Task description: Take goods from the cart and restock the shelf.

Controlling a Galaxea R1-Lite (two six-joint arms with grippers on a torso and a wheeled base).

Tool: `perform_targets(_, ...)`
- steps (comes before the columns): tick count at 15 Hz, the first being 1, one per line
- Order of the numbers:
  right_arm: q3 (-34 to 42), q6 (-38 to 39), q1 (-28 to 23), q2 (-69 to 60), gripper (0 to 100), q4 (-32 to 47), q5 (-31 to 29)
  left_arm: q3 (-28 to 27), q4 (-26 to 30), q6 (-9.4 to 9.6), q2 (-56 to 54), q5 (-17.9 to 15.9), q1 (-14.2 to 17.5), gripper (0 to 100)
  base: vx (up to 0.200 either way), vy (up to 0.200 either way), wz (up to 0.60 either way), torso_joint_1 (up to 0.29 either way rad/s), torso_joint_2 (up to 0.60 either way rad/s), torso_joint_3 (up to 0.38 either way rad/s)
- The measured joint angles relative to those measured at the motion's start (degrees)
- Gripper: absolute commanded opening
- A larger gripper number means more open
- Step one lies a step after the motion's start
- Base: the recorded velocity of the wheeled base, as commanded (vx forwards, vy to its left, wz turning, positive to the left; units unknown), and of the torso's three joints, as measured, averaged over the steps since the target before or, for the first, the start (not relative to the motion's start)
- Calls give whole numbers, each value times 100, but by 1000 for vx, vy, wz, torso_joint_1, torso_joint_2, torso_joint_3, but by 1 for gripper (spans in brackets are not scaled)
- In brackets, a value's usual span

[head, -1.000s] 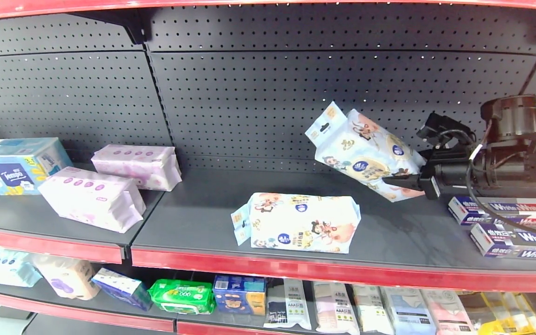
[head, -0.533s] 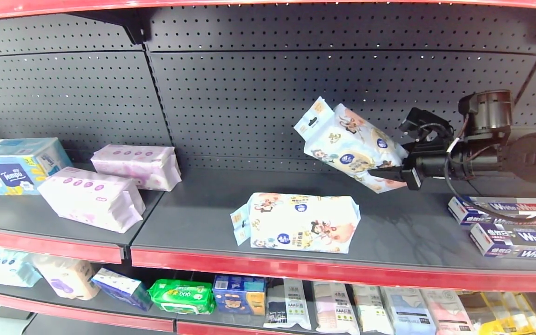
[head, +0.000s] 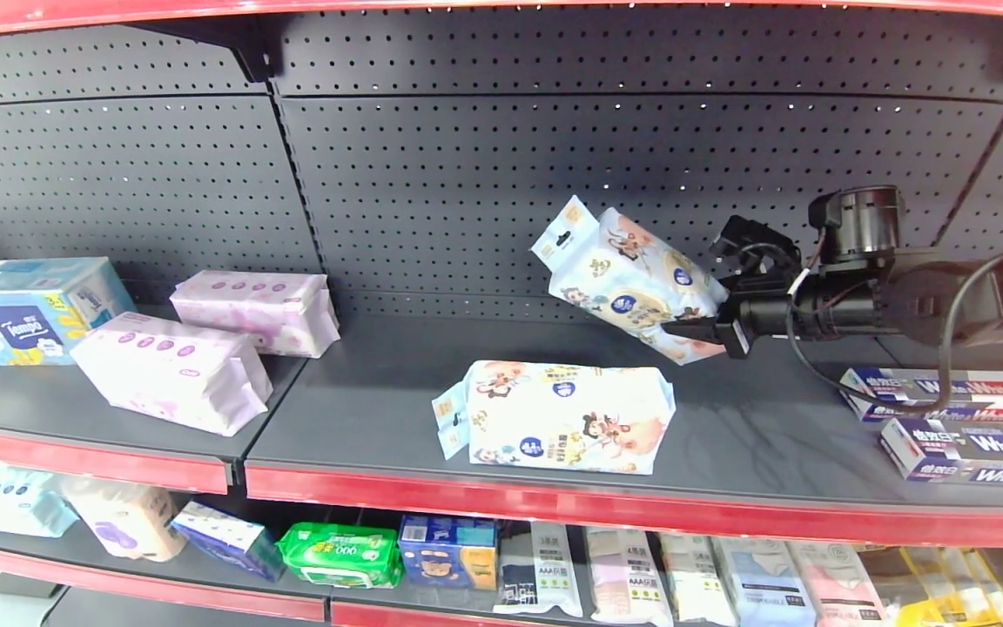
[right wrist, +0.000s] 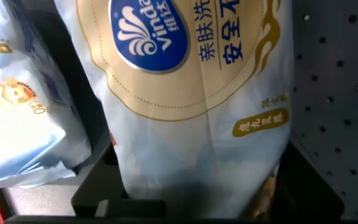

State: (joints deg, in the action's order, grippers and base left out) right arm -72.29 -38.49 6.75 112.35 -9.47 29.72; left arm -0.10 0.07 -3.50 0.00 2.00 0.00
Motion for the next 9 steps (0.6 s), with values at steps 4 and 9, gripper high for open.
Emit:
perform_targets(4,71,318,-91,57,0,59,273,0,2,0,0,-1,-5,100,0,0,0,0,0,0)
perform_targets(9,269,455,-78,13,0,72,380,0,2,2,0,0,0,100,0,0,0,0,0,0)
